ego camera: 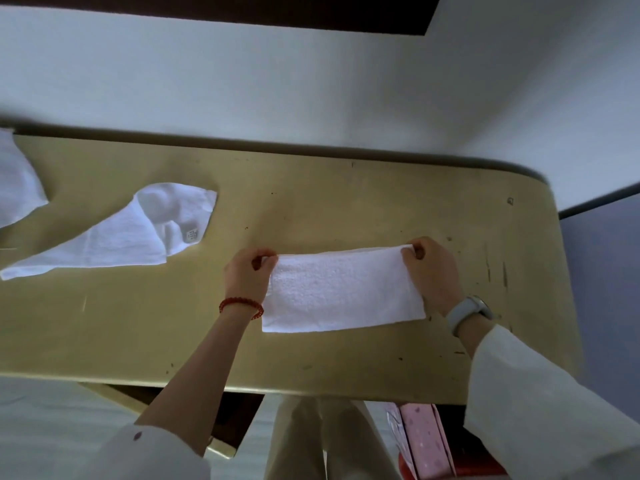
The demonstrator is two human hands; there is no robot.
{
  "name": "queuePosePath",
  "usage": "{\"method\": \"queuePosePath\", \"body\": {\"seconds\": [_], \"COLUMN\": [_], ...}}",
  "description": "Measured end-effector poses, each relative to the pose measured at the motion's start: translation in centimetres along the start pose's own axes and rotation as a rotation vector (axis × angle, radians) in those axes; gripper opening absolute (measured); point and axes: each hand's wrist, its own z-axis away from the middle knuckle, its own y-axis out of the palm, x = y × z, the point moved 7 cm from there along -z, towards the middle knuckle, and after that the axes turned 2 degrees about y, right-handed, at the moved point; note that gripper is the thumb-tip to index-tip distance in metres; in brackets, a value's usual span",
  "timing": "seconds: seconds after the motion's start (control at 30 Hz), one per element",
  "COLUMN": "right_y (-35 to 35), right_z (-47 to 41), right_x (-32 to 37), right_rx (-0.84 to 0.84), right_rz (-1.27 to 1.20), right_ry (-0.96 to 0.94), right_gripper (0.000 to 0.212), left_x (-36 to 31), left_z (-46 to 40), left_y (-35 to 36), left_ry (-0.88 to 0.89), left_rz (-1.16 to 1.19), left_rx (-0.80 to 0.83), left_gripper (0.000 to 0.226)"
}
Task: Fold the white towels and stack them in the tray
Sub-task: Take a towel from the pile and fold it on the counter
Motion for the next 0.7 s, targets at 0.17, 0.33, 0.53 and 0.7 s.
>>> {"method": "queuePosePath", "body": {"seconds": [0.17, 0.33, 0.53, 0.7], "right_y": [0.35, 0.72, 0.85, 0.77], "right_z": [-0.2, -0.44, -0.53, -0.44], "right_x": [-0.04, 0.1, -0.09, -0.26], "right_rx": [-0.018, -0.036, -0.08, -0.093], "right_rz": [-0.005, 0.031, 0.0, -0.046], "right_ry": [0.027, 0.039, 0.08, 0.076], "right_gripper": [0.013, 0.011, 0.013, 0.015], "left_x": [0.08, 0.11, 0.04, -0.35], "left_z": [-0.73, -0.78, -0.41, -0.08], "left_y": [0.04, 0.32, 0.48, 0.24], "left_ry": [-0.004, -0.009, -0.024, -0.033], "left_rz": [-0.051, -0.133, -0.16, -0.205], "left_rx": [0.024, 0.009, -0.014, -0.04], "left_gripper": [0.015, 0.011, 0.009, 0.008]}}
